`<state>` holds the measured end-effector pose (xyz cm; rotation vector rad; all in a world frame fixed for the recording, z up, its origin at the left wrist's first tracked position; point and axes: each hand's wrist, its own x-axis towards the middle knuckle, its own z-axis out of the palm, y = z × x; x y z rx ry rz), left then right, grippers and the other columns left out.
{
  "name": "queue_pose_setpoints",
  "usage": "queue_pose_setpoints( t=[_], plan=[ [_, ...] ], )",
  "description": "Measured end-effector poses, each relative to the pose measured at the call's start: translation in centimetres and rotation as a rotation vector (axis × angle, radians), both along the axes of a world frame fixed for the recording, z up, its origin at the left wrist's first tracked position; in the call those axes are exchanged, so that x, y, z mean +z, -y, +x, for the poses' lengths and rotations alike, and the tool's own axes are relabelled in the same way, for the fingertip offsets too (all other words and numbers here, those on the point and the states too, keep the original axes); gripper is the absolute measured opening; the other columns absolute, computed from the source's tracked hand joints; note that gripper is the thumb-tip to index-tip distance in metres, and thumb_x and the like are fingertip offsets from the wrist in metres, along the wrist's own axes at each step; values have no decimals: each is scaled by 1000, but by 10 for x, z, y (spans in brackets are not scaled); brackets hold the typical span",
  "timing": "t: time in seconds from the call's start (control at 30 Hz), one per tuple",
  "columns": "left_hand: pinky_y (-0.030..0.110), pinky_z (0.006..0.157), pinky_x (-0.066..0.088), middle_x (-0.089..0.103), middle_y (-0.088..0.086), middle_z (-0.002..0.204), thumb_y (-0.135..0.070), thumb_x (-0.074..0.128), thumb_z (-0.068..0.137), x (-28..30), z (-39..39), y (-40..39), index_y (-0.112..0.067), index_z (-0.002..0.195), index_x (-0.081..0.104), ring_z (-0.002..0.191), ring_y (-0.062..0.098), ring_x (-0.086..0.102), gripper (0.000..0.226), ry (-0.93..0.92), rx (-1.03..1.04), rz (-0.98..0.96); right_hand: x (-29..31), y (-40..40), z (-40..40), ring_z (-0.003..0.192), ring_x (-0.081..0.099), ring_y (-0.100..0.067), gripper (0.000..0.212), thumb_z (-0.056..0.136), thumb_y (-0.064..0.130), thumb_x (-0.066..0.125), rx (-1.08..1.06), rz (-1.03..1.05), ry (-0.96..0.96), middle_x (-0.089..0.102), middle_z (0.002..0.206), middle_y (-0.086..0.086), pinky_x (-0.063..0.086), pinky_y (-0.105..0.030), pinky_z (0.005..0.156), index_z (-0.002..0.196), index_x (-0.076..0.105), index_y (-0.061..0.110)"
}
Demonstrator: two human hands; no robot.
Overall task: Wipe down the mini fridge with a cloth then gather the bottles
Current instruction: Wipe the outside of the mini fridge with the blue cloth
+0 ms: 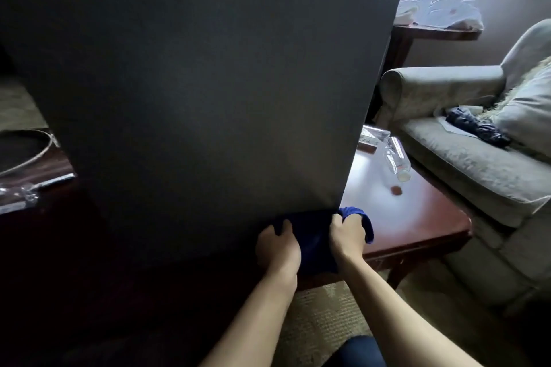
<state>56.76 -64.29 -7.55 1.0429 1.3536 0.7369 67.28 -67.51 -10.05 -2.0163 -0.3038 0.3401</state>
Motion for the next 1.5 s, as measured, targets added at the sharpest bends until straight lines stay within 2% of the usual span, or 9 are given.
queue_pose_setpoints(
  t=[0.17, 0.3, 0.4, 0.57, 0.9, 1.03, 1.13, 1.33, 1.5],
  plan=[
    [28, 89, 41, 55, -12, 87, -34, 53, 97, 70, -37, -8, -20, 109, 60, 96, 10, 54, 19, 126, -24, 234, 73, -16, -28, 77, 48, -33, 14, 94, 11, 44, -26, 220, 128, 51, 81, -16, 33, -34, 73, 91, 43, -3],
    [34, 93, 49, 64, -4, 108, -43, 53, 95, 145, -51, -26, -15, 109, 63, 100, 14, 60, 33, 239, 19, 439, 164, -30, -33, 84, 54, -36, 18, 92, 14, 47, 18, 376, 344, 55, 86, -20, 34, -34, 71, 89, 45, -3],
    [34, 64, 46, 56, 1, 72, -39, 53, 96, 213, -58, -38, -8, 82, 60, 67, 14, 54, 35, 298, 60, 651, 242, -36, -37, 89, 57, -36, 19, 92, 16, 48, 12, 452, 509, 59, 91, -23, 37, -35, 75, 91, 45, -2],
    [38, 60, 42, 49, -2, 56, -37, 55, 95, 271, -69, -58, -9, 64, 51, 53, 17, 46, 42, 284, 152, 897, 315, -44, -54, 100, 59, -31, 24, 94, 22, 49, -5, 566, 611, 64, 106, -17, 40, -32, 85, 109, 50, 3],
    [24, 83, 37, 63, 2, 91, -30, 50, 98, 105, -160, -52, -12, 86, 63, 94, 22, 63, 25, 6, 175, 678, 119, -65, -146, 97, 57, -34, 17, 94, 10, 53, 176, 412, 638, 55, 101, -15, 28, -17, 77, 106, 51, -2],
    [21, 80, 32, 44, -10, 93, -29, 48, 100, 55, -181, -44, -1, 113, 61, 87, 5, 46, 34, -30, 105, 453, 42, -66, -165, 99, 58, -33, 16, 92, 9, 54, 214, 246, 447, 54, 103, -14, 45, -37, 90, 103, 47, 0],
    [12, 68, 35, 38, -19, 78, -32, 43, 101, 25, -187, -48, -27, 88, 55, 71, -4, 40, 18, -93, 48, 343, 19, -65, -175, 102, 56, -37, 18, 91, 6, 54, 219, 167, 354, 52, 107, -21, 44, -41, 91, 103, 47, -4],
    [31, 89, 46, 63, 14, 114, -28, 44, 101, -17, -201, -61, -2, 114, 62, 103, 30, 60, 33, -245, 76, 130, -8, -59, -187, 134, 35, -39, 53, 95, 6, 51, 319, -59, 168, 37, 142, -32, 23, -28, 107, 137, 28, -17],
    [30, 81, 42, 61, 20, 115, -19, 46, 100, -24, -207, -66, 4, 115, 59, 98, 31, 58, 30, -205, 83, 58, -11, -61, -186, 123, 48, -40, 38, 95, 10, 54, 282, -103, -39, 51, 130, -30, 36, -37, 104, 124, 43, -12]
  ],
)
